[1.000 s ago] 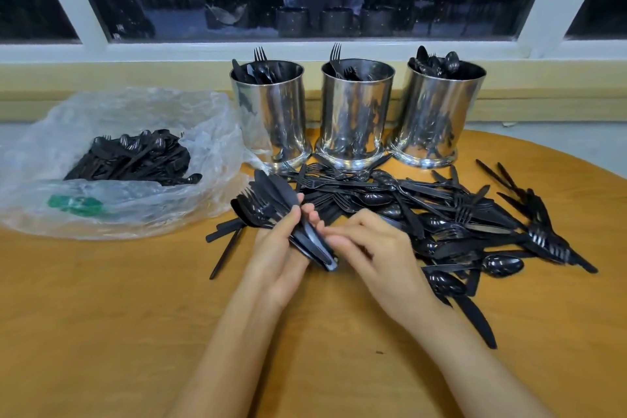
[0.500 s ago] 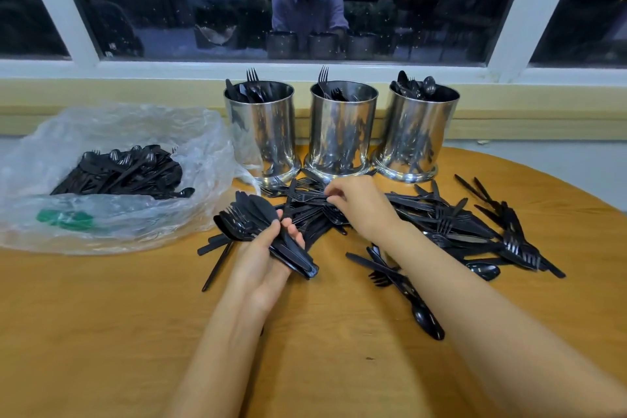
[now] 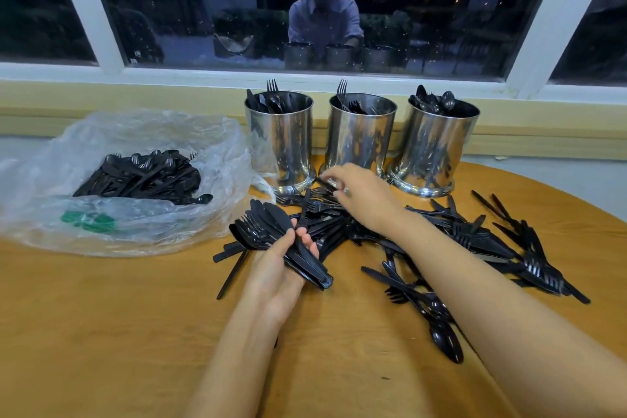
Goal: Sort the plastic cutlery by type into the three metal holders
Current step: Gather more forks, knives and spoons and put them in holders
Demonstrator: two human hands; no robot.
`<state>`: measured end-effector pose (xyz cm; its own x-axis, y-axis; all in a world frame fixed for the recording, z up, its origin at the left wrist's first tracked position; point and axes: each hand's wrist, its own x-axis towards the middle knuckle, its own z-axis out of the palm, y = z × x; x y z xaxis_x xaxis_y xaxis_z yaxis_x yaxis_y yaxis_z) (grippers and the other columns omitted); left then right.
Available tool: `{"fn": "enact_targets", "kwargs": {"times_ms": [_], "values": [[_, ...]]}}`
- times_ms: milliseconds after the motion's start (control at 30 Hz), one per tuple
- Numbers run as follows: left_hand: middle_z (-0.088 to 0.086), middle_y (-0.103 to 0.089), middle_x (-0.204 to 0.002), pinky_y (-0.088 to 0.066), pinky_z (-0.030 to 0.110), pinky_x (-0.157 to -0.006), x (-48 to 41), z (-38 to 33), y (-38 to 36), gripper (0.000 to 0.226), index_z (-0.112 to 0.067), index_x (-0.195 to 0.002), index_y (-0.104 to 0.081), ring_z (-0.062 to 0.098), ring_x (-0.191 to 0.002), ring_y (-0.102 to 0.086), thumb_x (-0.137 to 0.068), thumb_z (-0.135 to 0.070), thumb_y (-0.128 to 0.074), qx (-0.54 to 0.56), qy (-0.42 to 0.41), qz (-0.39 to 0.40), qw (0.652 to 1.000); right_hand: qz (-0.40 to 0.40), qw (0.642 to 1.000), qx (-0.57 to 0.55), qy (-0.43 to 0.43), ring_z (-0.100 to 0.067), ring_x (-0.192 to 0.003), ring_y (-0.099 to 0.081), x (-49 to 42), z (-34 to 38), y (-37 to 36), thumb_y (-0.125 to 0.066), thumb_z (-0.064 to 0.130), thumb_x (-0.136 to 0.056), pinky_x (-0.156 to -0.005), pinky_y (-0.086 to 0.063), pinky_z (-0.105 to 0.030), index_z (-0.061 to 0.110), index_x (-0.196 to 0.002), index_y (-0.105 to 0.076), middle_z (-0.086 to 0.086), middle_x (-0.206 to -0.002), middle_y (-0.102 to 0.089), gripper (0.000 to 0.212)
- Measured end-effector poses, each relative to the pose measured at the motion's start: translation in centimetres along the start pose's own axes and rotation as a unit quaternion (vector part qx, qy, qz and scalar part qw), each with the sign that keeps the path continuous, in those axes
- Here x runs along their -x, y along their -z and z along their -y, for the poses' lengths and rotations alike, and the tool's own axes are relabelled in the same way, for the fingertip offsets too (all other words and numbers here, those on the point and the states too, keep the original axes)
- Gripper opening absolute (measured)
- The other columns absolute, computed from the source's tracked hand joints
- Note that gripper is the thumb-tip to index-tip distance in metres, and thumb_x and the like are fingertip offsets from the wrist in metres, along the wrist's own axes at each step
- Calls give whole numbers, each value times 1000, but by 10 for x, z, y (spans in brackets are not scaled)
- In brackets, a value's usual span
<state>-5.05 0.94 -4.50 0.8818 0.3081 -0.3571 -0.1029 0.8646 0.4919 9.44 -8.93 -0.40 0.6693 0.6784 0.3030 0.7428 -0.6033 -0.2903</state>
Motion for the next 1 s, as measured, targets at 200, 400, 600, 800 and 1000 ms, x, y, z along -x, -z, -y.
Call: {"fn": "enact_targets", "kwargs": {"times_ms": [200,400,600,800,1000], "values": [[3,-62,-73,-50,30,-76,0,1,1,14,-8,-104,-62,13,-69,-57,-100,-6,-49,-3,5,3,1000,-190,937,-282,-85,-15,-68,-62,35,13,45,-56,0,-91,-64,-53,-27,16,-91,-48,-2,-82,-56,18],[1,-62,-75,-51,29,-77,2,5,0,6,-8,-94,-64,10,-66,-61,-89,-5,-64,-73,-4,22,997,-103,775,-579,-233,-16,-73,-69,84,38,10,-71,5,-85,-64,-55,-19,6,-90,-65,-6,-82,-71,8],[3,-59,-74,-51,31,-82,4,5,0,16,-10,-85,-61,13,-73,-59,-74,-15,-72,-118,-40,47,991,-131,781,-553,-258,-2,-68,-66,94,53,-18,-75,8,-82,-61,-47,-11,8,-85,-70,2,-74,-73,5],[1,-60,-74,-57,32,-77,2,4,0,19,-11,-89,-65,11,-68,-62,-75,-23,-70,-69,-38,33,996,-52,817,-541,-192,0,-69,-61,99,58,-22,-76,8,-81,-68,-50,-15,10,-85,-73,6,-73,-69,5],[3,-62,-78,-49,43,-98,-2,0,5,20,-10,-113,-59,14,-76,-57,-98,-5,-47,14,-1,12,1000,-34,891,-432,-138,2,-69,-54,97,47,-21,-76,13,-81,-68,-47,-16,22,-83,-78,8,-81,-70,10]]}}
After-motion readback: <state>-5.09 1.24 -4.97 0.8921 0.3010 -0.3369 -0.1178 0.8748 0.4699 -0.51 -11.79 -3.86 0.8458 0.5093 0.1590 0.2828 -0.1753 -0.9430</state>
